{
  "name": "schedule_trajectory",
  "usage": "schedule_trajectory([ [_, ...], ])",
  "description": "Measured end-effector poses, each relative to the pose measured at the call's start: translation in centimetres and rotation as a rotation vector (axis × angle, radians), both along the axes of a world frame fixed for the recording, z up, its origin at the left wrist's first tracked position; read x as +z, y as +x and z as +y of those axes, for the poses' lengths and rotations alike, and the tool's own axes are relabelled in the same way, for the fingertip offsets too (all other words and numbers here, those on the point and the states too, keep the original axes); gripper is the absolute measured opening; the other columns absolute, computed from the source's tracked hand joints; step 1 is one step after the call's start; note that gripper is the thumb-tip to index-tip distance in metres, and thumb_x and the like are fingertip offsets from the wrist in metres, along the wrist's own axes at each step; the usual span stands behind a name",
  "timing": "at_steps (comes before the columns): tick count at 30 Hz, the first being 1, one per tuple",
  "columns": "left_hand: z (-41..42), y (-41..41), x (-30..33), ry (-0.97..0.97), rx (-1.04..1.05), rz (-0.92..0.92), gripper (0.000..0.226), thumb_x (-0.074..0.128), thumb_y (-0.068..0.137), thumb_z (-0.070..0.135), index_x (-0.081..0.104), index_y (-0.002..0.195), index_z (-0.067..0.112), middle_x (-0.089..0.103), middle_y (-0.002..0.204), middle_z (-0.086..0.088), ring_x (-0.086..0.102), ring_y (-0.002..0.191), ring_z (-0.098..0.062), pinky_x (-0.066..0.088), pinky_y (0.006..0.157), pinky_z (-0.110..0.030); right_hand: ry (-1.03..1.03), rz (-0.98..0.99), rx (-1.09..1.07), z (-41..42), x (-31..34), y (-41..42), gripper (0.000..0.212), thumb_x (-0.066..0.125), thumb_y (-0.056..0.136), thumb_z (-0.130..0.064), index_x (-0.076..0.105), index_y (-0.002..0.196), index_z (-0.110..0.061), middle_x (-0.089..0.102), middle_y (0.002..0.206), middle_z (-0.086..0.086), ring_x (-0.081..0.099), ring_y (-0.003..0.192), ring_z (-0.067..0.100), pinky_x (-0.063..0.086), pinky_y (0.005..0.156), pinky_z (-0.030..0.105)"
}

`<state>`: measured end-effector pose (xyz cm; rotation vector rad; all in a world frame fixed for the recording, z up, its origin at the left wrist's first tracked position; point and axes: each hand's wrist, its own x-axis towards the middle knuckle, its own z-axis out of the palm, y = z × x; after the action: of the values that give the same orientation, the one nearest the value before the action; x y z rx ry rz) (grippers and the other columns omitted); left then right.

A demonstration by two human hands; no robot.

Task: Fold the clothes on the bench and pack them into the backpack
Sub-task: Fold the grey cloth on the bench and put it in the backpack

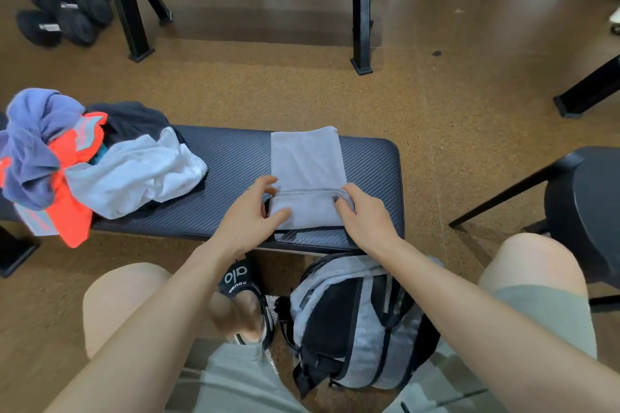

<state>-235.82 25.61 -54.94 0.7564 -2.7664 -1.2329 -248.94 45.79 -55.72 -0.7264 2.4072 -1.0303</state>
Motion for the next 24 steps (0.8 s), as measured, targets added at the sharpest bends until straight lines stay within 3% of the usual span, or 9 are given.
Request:
schedule_trajectory([
  [4, 0.0, -0.1, -0.4, -0.093, -0.116, 0.036, 0.067, 0.066, 0.091, 0.044, 0.036, 0.15, 0.033, 0.042, 0.142, 0.015, 0.048, 0.112, -0.006, 0.041, 0.089, -0.03, -0.013, 0.076, 0.154, 1.2, 0.2, 0.0, 0.013, 0.044, 0.104, -0.032, 0.045, 0.091, -0.034, 0.053, 0.072, -0.002, 0.05, 0.076, 0.018, 0.034, 0.065, 0.035],
  [6, -0.1, -0.1, -0.2, -0.107, -0.197, 0.044, 0.068, 0.068, 0.088, 0.049, 0.037, 0.148, 0.04, 0.042, 0.144, 0.019, 0.046, 0.119, -0.006, 0.043, 0.094, -0.031, -0.026, 0.113, 0.225, 2.4, 0.2, 0.4, 0.012, 0.044, 0.105, -0.03, 0.051, 0.095, -0.029, 0.05, 0.072, -0.007, 0.046, 0.08, 0.016, 0.031, 0.068, 0.032],
  [8, -0.2, 0.1, 0.2, -0.192, -0.298, 0.047, 0.066, 0.071, 0.083, 0.049, 0.044, 0.142, 0.04, 0.05, 0.136, 0.018, 0.049, 0.116, -0.01, 0.045, 0.094, -0.033, -0.015, 0.164, 0.287, 3.5, 0.1, 0.8, 0.012, 0.045, 0.105, -0.03, 0.057, 0.104, -0.025, 0.05, 0.075, -0.01, 0.045, 0.084, 0.014, 0.032, 0.072, 0.029],
  [12, -0.2, 0.8, 0.9, -0.499, -0.464, 0.107, 0.037, 0.073, 0.077, 0.042, 0.061, 0.11, 0.029, 0.053, 0.097, 0.011, 0.044, 0.085, -0.013, 0.043, 0.076, -0.037, 0.014, 0.252, 0.381, 4.6, -0.4, 1.1, 0.008, 0.045, 0.103, -0.03, 0.051, 0.1, -0.035, 0.054, 0.085, -0.01, 0.046, 0.089, 0.013, 0.038, 0.078, 0.033],
  [16, 0.6, 2.0, 1.3, -0.637, -0.553, 0.172, 0.02, 0.07, 0.078, 0.033, 0.056, 0.089, 0.024, 0.055, 0.102, 0.007, 0.045, 0.086, -0.018, 0.04, 0.074, -0.037, 0.043, 0.305, 0.384, 5.0, -0.3, 1.4, 0.026, 0.05, 0.102, -0.023, 0.062, 0.125, -0.019, 0.065, 0.105, -0.002, 0.052, 0.104, 0.016, 0.041, 0.092, 0.034],
  [21, 2.1, 3.2, 1.7, -0.577, -0.658, 0.117, 0.032, 0.066, 0.078, 0.018, 0.04, 0.096, 0.024, 0.056, 0.114, 0.006, 0.054, 0.108, -0.021, 0.042, 0.097, -0.036, 0.065, 0.41, 0.427, 5.5, -0.3, 1.5, 0.022, 0.049, 0.102, -0.023, 0.06, 0.12, -0.018, 0.062, 0.1, -0.002, 0.052, 0.101, 0.018, 0.042, 0.092, 0.035],
  [24, 2.9, 3.3, 1.4, -0.642, -0.589, 0.039, 0.058, 0.073, 0.071, 0.02, 0.043, 0.121, 0.022, 0.05, 0.118, 0.0, 0.054, 0.094, -0.023, 0.047, 0.085, -0.037, 0.107, 0.534, 0.523, 5.9, -0.7, 1.5, 0.015, 0.046, 0.098, -0.023, 0.055, 0.109, -0.019, 0.059, 0.101, -0.005, 0.051, 0.099, 0.017, 0.046, 0.091, 0.039],
])
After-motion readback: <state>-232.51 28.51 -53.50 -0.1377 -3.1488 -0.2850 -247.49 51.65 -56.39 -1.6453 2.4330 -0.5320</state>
